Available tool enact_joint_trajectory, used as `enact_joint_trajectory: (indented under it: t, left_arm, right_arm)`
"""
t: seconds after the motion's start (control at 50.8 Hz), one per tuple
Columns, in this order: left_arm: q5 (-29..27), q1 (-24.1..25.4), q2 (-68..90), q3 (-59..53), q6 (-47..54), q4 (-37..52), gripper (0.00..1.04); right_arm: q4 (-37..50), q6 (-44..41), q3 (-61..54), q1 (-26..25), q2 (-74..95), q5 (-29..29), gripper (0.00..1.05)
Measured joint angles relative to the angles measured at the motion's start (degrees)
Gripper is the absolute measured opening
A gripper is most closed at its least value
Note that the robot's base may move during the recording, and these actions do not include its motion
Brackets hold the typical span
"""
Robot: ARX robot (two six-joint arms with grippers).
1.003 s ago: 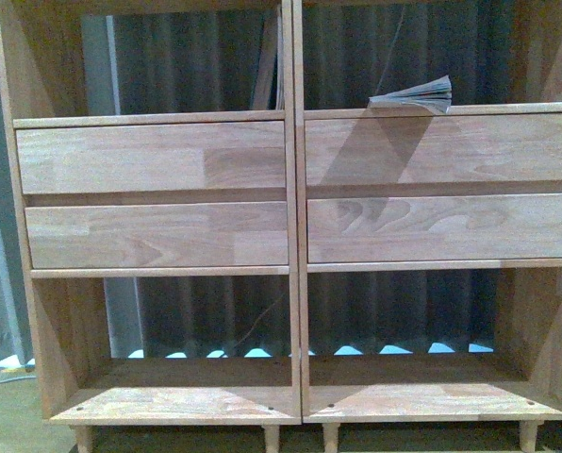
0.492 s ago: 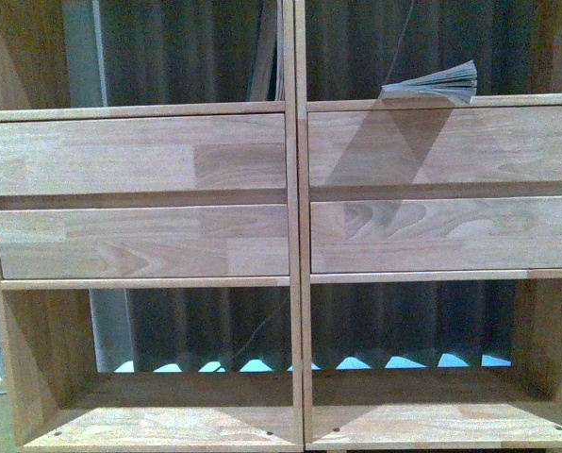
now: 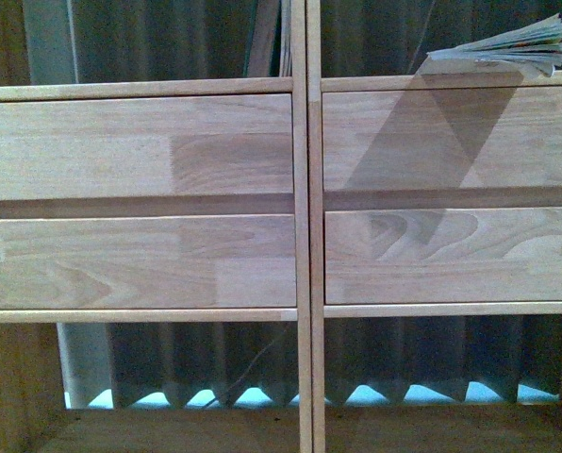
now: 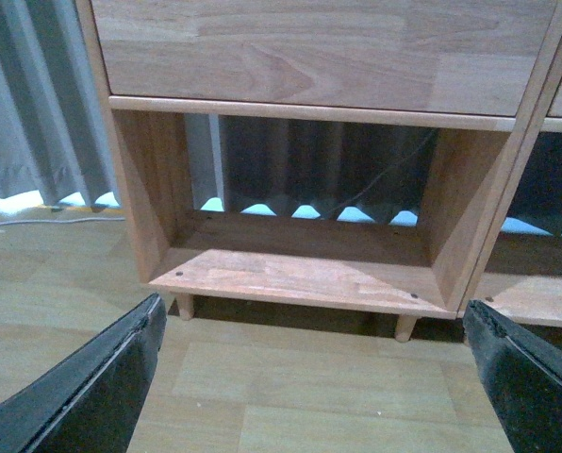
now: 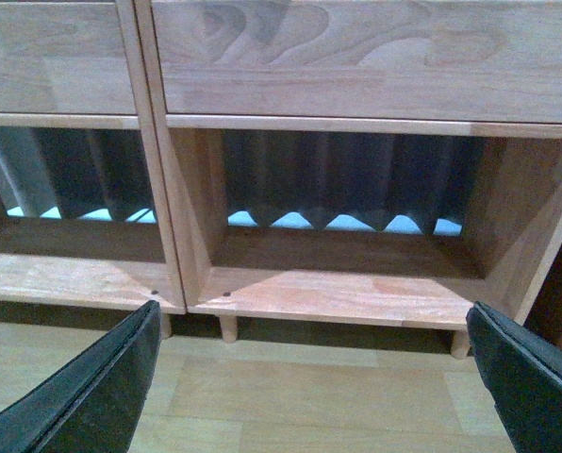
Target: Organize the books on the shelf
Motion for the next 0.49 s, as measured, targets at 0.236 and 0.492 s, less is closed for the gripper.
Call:
enact_joint_trajectory:
  t: [0.236, 0.492]
  left_arm:
    - [0.02, 0.00, 0.00, 0.00, 0.00, 0.00, 0.97]
    - [0.00, 0.00, 0.00, 0.00, 0.00, 0.00, 0.97]
  right_arm:
    - [0.00, 0.00, 0.00, 0.00, 0.00, 0.04, 0.98]
    - [0.00, 0.00, 0.00, 0.00, 0.00, 0.02, 0.98]
